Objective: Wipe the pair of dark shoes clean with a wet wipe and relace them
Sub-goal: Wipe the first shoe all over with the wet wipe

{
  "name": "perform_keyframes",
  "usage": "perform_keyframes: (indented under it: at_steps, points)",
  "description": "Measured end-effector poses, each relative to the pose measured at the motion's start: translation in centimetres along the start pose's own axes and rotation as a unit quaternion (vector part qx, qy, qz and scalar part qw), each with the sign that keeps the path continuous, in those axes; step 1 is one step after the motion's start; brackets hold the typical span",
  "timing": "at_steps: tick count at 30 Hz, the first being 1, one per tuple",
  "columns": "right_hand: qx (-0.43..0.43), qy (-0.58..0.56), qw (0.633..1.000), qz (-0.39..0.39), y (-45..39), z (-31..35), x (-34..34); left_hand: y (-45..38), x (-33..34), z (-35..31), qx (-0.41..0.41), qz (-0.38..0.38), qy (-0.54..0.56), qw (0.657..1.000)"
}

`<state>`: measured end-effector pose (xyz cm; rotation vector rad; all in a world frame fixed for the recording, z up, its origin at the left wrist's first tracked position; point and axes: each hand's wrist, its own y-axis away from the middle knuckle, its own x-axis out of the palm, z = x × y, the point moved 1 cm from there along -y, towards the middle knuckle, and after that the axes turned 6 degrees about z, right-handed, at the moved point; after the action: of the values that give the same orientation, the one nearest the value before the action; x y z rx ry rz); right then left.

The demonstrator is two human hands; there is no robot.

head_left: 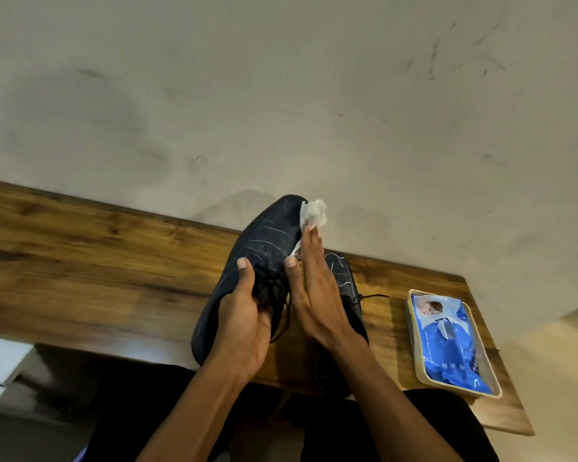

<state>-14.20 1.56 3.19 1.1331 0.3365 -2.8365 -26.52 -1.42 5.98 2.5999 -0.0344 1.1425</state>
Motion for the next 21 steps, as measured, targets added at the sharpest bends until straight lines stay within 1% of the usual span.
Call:
perform_keyframes:
  at_steps: [3, 7, 9, 12, 13, 15, 17, 19, 21]
  points:
    - [-0.02, 0.028, 0.999, -0.002, -0.8, 0.1, -0.8, 0.4, -0.1, 0.2, -0.003, 0.02, -0.022, 1.0]
    - [-0.09, 0.072, 0.993, 0.037, -0.2, 1.0, -0.5, 0.4, -0.4, 0.2, 0.007, 0.018, -0.086, 0.996]
    - [-0.109, 0.047, 0.991, 0.055, 0.4, 1.9, -0.2, 0.1, -0.8, 0.3, 0.014, 0.005, -0.112, 0.994]
    - [-0.155, -0.016, 0.985, 0.07, 1.5, 3.3, -0.1, 0.4, -0.9, 0.2, 0.023, 0.012, -0.14, 0.99]
    - [-0.172, -0.024, 0.982, 0.071, 1.8, 3.6, -0.3, 0.5, -0.8, 0.1, 0.028, 0.017, -0.156, 0.987]
    - [-0.19, -0.006, 0.979, 0.068, 1.6, 3.6, -0.7, 0.5, -1.0, -0.1, 0.032, 0.0, -0.173, 0.984]
    - [-0.17, 0.067, 0.981, 0.061, 0.7, 2.6, -1.2, 0.4, -1.0, 0.0, 0.029, -0.03, -0.181, 0.983]
    - [-0.123, 0.154, 0.979, 0.048, -0.4, 1.3, -1.8, 0.5, -1.2, 0.3, 0.01, -0.051, -0.177, 0.983]
    - [-0.074, 0.197, 0.977, 0.038, -1.1, 0.1, -2.4, 0.7, -1.2, 0.6, 0.006, -0.065, -0.181, 0.981]
